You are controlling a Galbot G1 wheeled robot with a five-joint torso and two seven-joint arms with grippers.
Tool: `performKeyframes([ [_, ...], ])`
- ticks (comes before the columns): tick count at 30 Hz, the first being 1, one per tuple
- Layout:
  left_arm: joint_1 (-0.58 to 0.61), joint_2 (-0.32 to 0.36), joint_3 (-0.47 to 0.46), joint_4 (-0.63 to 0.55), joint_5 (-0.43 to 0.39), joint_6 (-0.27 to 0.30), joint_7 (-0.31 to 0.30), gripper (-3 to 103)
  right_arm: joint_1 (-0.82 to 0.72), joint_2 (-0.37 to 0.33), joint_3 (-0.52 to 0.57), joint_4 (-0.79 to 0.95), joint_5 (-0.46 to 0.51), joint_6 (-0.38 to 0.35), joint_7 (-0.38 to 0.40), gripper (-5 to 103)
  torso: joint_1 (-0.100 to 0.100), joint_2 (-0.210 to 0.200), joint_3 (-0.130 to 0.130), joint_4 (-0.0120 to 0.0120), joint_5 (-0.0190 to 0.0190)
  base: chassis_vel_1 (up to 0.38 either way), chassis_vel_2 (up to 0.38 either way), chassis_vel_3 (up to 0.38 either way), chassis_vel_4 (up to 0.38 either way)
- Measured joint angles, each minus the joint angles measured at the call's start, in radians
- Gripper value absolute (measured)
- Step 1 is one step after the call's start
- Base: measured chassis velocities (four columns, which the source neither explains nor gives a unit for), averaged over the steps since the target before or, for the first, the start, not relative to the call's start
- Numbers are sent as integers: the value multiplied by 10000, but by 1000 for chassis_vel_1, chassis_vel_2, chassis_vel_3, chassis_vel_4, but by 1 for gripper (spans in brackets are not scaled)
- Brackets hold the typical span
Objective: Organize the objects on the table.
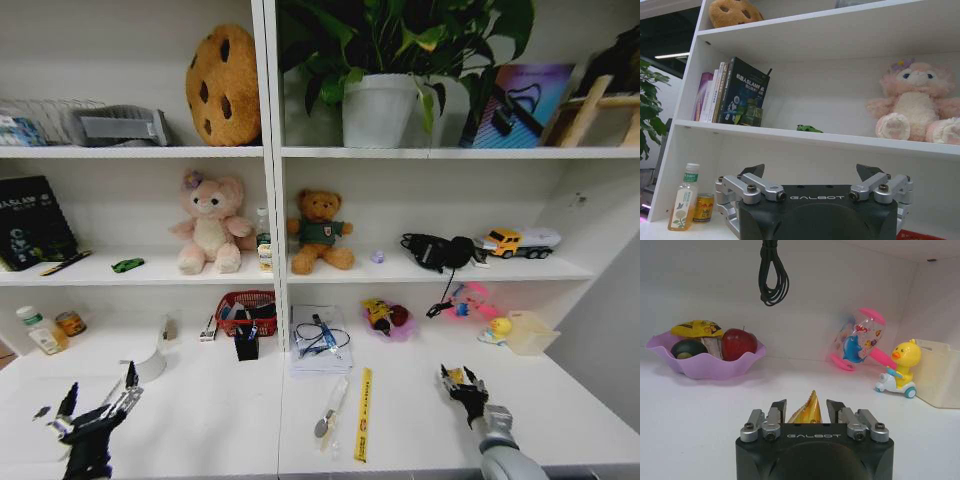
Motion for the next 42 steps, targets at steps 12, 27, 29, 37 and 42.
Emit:
performKeyframes([
  [12,140,8,-112,-37,-164,-56,54,100,-102,85,51,42,-95,318,38,2,0,0,0,0,1,0,0,0,0],
  [27,286,26,-167,-188,-170,-79,86,100,1983,-534,-896,999,469,-115,-172,0,-1,0,0,3,-1,0,0,0,0],
  [29,340,20,-219,-197,-168,19,59,100,2972,-594,-1707,428,523,-280,-244,0,-1,0,1,1,1,0,0,0,0],
  [37,426,19,-312,-321,-4,326,-22,100,6192,-309,-4218,-2255,533,-192,-322,0,1,-1,2,4,0,0,0,0,0],
  [42,335,-13,-249,-465,128,505,-169,100,7085,-98,-4727,-3109,518,-149,-217,4,0,-1,1,2,0,0,0,0,0],
])
